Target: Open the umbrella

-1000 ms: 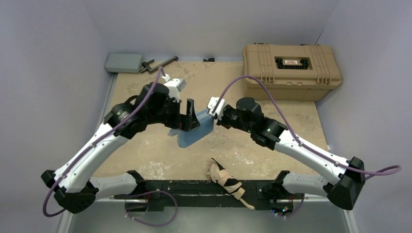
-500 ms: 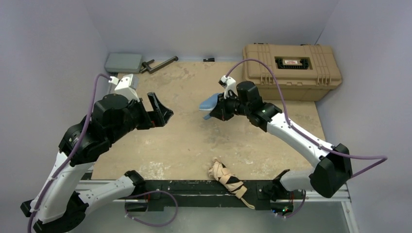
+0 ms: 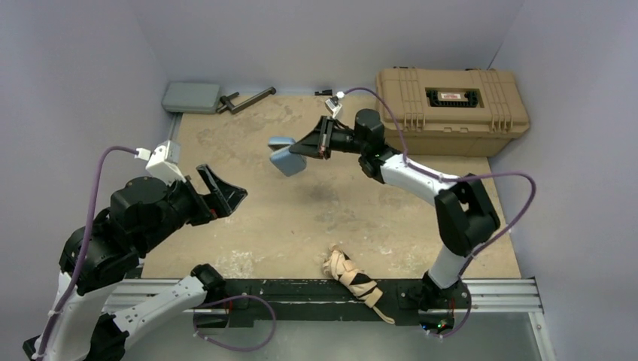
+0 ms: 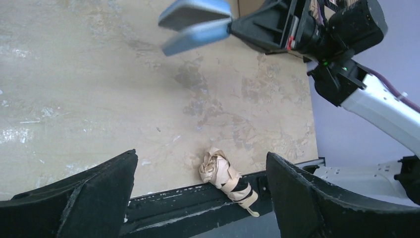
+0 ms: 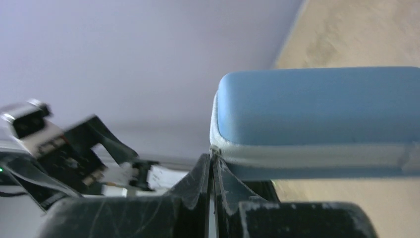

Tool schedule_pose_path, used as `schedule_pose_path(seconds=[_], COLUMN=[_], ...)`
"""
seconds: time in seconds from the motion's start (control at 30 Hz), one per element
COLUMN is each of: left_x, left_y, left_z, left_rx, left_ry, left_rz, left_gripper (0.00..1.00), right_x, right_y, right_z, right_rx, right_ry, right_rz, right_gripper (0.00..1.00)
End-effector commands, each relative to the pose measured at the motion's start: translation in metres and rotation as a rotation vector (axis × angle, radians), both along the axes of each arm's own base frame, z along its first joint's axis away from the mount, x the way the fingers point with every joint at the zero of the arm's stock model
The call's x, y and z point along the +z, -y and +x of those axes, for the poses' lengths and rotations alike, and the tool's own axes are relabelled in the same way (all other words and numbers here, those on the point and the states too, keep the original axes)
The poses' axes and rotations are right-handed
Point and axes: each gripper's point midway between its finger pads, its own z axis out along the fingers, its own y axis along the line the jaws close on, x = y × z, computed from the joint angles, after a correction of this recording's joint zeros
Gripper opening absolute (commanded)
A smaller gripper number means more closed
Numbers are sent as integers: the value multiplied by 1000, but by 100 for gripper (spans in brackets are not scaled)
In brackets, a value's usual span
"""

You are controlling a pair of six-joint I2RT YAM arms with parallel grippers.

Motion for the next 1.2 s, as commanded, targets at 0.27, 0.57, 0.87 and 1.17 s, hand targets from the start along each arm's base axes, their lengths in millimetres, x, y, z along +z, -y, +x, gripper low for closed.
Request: schedule_pose_path(seconds=[0.27, 0.57, 0.87, 1.17], left_x=[1, 8, 9, 13], left_y=[-13, -8, 12, 27], left_z=[-10, -1, 15, 26], left_rx=[-2, -40, -95, -123], left_ry=[-4, 20, 11, 1], left_rz=[40, 123, 163, 158], left_gripper=[99, 100, 100, 100], right_x=[34, 5, -24, -78], right_y=[-42, -45, -5, 96], right_z=[61, 49, 0, -47], right_rx=[140, 57, 61, 32], right_ry=[-292, -272, -7, 163], right_rz=[639, 327, -149, -703], right_gripper=[5, 99, 99, 94])
